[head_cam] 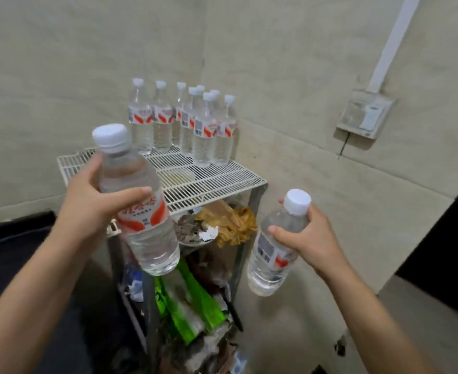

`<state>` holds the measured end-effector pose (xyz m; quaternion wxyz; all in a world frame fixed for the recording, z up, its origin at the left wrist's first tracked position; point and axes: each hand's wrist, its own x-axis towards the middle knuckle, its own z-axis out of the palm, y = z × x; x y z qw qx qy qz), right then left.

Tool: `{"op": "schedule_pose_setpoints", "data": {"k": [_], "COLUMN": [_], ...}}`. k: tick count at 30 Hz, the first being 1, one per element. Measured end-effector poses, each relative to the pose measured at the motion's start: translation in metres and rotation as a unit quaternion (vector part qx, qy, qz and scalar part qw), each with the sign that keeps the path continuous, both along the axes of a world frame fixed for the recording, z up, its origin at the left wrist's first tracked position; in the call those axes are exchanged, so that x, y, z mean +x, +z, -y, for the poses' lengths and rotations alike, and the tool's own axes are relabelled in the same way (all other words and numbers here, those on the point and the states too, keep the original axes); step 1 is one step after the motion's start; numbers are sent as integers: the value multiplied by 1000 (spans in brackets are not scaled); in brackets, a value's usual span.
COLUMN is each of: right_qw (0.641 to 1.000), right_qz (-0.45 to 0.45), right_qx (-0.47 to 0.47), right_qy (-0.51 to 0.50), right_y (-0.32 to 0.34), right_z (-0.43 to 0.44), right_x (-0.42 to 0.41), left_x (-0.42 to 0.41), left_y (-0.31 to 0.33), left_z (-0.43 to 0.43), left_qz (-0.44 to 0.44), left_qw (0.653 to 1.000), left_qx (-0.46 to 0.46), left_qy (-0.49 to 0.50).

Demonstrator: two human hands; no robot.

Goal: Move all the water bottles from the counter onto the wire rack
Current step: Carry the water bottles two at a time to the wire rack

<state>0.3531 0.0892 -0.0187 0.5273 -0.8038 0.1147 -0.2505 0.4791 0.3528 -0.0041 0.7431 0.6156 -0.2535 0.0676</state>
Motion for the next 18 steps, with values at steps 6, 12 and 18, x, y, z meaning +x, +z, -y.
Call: {"op": "schedule_pose_setpoints", "data": {"k": [6, 12, 18], "right_qw": [988, 984, 990], "right_qz": [85, 104, 39], "right_qx": [45, 39, 32], "right_qy": [117, 143, 129], "right_y": [56, 86, 84], "right_z": [0, -29, -52], "right_x": [108, 228, 357], "left_x": [52, 143, 228], "left_y": [26, 39, 30], "left_z": [-7, -12, -8], "left_qz": [25, -27, -70], "left_qw": [996, 994, 987], "left_qx": [10, 36, 79], "left_qy": [83, 101, 123]}}
